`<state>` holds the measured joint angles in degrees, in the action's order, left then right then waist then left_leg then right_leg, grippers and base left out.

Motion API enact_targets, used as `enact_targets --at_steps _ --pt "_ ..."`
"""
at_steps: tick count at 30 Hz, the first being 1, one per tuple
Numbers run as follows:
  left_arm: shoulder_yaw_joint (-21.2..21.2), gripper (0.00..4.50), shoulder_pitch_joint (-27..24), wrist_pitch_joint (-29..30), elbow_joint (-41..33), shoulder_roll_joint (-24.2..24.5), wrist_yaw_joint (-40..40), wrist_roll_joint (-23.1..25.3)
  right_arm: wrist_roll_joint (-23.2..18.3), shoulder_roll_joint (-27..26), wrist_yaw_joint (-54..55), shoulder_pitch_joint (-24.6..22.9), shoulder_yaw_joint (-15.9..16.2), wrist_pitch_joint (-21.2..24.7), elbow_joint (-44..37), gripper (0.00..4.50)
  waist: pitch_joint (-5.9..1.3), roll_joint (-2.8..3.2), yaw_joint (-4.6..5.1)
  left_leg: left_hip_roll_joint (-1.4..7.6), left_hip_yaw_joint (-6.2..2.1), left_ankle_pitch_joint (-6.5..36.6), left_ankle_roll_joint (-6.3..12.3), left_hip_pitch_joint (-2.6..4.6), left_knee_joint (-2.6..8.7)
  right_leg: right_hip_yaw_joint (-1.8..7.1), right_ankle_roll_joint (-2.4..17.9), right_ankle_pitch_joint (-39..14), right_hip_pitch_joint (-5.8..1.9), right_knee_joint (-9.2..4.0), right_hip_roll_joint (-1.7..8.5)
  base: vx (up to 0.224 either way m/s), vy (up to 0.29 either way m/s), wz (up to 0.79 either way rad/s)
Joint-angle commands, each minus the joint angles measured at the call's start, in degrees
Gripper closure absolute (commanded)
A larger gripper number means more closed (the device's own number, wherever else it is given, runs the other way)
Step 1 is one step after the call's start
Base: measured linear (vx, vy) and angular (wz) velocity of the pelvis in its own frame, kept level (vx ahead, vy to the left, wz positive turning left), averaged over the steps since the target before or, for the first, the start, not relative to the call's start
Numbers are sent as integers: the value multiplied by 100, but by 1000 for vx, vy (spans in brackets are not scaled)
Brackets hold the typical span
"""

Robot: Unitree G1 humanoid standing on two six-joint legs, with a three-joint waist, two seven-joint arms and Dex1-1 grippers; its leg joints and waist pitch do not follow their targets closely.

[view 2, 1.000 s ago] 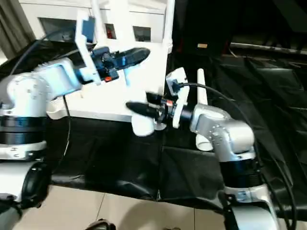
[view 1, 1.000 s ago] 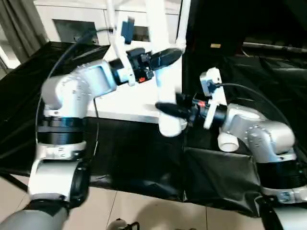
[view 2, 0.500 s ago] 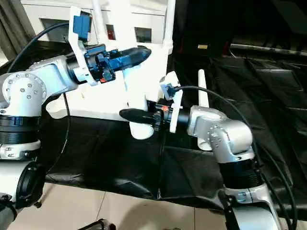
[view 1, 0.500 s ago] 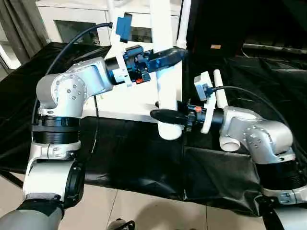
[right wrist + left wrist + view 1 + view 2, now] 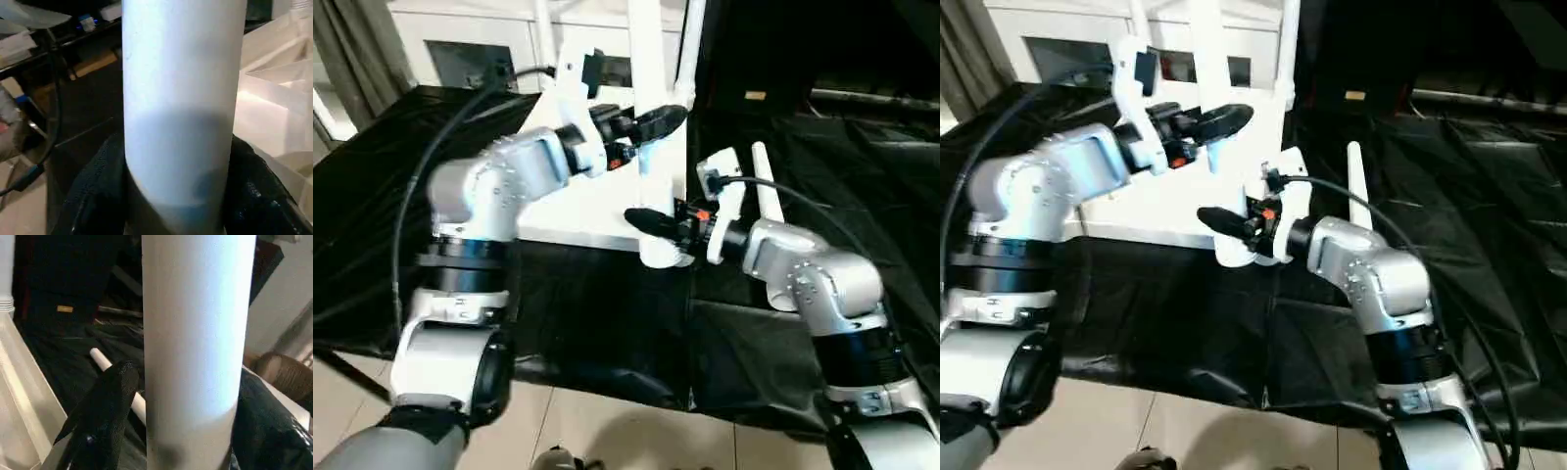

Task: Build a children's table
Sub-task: Pick table leg

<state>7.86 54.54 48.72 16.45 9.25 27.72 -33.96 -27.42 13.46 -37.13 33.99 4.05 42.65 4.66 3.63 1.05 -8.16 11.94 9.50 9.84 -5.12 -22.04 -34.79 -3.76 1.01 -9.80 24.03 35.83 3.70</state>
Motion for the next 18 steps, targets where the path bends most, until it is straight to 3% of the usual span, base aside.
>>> enact_targets --at_steps 1,14,15,18 --pt "196 193 116 17 -45 -5 -27 -87 -2 -26 41 73 -68 -111 -79 255 -498 -80 -4 20 15 444 13 29 332 233 861 -795 -413 -375 352 0 0 0" --pt "179 264 86 82 -259 27 61 -207 176 60 -40 93 44 -299 -69 255 -490 -91 0 29 16 490 21 39 337 233 824 -919 -399 -383 349 0 0 0" --pt "99 266 63 70 -340 54 138 -193 171 73 -95 95 50 -325 -59 185 -492 -92 -3 29 17 502 24 42 336 234 828 -920 -402 -383 353 0 0 0" --pt "-14 266 30 72 -455 78 258 -201 126 95 -173 101 39 -292 -42 174 -488 -93 -1 31 17 483 50 39 338 236 835 -929 -403 -382 357 0 0 0"
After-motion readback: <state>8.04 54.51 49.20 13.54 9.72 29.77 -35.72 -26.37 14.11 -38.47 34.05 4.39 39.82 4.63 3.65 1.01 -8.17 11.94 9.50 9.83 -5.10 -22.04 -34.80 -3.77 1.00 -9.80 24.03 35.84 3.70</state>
